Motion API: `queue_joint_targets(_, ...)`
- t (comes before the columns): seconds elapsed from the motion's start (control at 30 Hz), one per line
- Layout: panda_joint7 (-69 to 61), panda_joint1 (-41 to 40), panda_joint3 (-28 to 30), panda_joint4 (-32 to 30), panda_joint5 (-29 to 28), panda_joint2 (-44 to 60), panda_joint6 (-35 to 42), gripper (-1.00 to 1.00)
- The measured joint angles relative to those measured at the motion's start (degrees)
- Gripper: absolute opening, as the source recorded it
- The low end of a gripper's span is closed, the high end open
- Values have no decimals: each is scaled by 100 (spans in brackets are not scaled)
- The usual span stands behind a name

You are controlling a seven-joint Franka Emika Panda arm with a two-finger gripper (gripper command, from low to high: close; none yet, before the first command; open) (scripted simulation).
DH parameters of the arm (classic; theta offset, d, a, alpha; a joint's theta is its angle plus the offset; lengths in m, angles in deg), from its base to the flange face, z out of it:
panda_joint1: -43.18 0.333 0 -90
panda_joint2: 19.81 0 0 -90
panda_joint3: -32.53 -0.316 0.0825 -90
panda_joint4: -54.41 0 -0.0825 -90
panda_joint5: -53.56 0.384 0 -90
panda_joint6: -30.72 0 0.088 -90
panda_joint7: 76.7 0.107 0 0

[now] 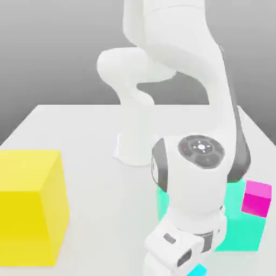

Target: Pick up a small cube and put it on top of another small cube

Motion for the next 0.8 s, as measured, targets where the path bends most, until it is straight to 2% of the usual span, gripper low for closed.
queue_joint_targets(0.33,-2603,510,-973,-495,-37,-1710,1239,-100)
queue_joint_targets(0.53,-4320,1161,-1195,-804,3,-2707,1903,-100)
queue_joint_targets(0.67,-4461,1195,-1212,-1084,-132,-2291,1210,-100)
queue_joint_targets(0.7,-4450,1208,-1195,-1125,-158,-2201,1079,100)
queue_joint_targets(0.8,-4450,1187,-1194,-1125,-158,-2201,1080,100)
